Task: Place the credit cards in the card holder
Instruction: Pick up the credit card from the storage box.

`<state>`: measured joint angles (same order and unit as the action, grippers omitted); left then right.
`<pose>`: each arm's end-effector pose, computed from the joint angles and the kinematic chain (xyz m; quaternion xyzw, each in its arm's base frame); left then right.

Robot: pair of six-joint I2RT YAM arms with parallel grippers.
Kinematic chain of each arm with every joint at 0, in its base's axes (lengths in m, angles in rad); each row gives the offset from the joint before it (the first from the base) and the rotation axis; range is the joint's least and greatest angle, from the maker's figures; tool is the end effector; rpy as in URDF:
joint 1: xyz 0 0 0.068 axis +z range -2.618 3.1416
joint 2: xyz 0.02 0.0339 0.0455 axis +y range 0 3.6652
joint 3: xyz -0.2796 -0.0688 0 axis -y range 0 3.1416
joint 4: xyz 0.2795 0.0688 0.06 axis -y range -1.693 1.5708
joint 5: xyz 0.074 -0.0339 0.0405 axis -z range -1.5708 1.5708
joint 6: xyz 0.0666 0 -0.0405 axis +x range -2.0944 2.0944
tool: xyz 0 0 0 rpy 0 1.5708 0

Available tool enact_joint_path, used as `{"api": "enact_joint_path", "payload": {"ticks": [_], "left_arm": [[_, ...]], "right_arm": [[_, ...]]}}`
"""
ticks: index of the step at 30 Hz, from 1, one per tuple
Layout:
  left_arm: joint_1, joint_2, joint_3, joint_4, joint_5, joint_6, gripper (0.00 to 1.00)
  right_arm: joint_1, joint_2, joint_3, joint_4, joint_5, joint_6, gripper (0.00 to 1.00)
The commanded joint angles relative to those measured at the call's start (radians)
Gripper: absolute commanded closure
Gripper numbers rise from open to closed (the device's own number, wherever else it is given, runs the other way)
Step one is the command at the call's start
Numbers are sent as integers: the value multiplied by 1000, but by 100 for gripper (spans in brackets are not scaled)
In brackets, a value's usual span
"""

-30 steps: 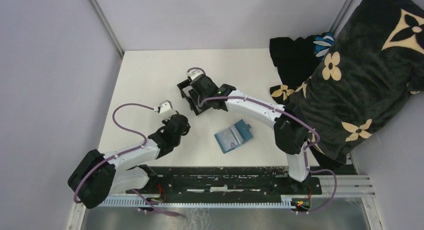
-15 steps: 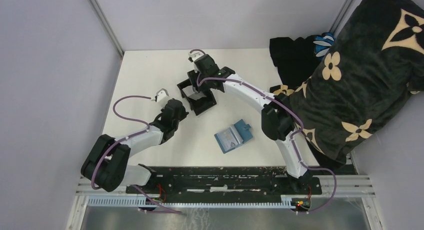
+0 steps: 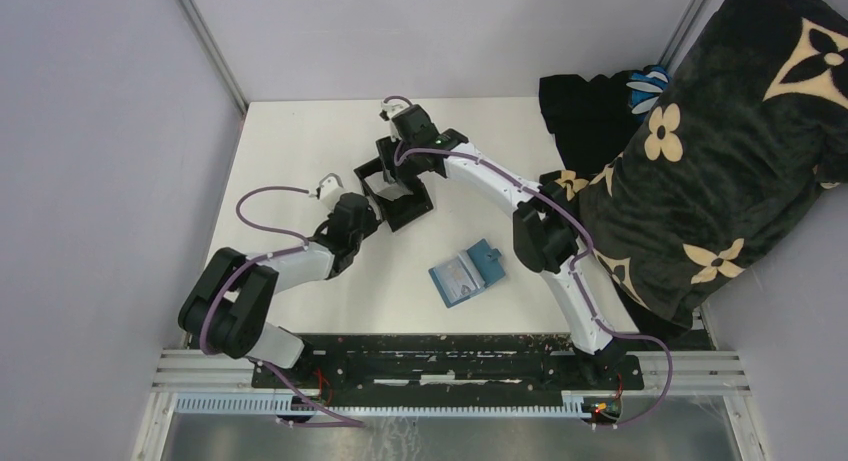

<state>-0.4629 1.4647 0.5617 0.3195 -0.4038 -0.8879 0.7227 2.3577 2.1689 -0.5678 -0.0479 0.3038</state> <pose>0.3011 -0.1210 0.1347 -0.2748 0.8233 -0.1524 0.4727 0.4524 0.4032 0.2209 -0.2001 0.8960 0.2135 0.3340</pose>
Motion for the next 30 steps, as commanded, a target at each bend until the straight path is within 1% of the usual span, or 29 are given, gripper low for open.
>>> {"api": "enact_joint_path", "payload": {"ticks": [1,7,13,19,24,28,30], "left_arm": [[8,14,43,63,6,3,94],[13,31,46,74,9,7,95],[20,47,53,83,21,13,95],[24,55,53,90,29,17,95],[27,65,52,101,43,14,95],[27,66,53,104,45,15,96],[29,67,54,105,48,15,96]], "right_arm": [[-13,22,62,8,-42,29,40],[-23,65,90,1,-82,60,40],[-32,118,145,-15,-121,100,42],[-33,121,144,-10,-146,123,50],[-33,104,129,-1,-166,137,59],[-27,77,113,14,-170,145,64],[-23,73,121,11,-171,148,64]]}}
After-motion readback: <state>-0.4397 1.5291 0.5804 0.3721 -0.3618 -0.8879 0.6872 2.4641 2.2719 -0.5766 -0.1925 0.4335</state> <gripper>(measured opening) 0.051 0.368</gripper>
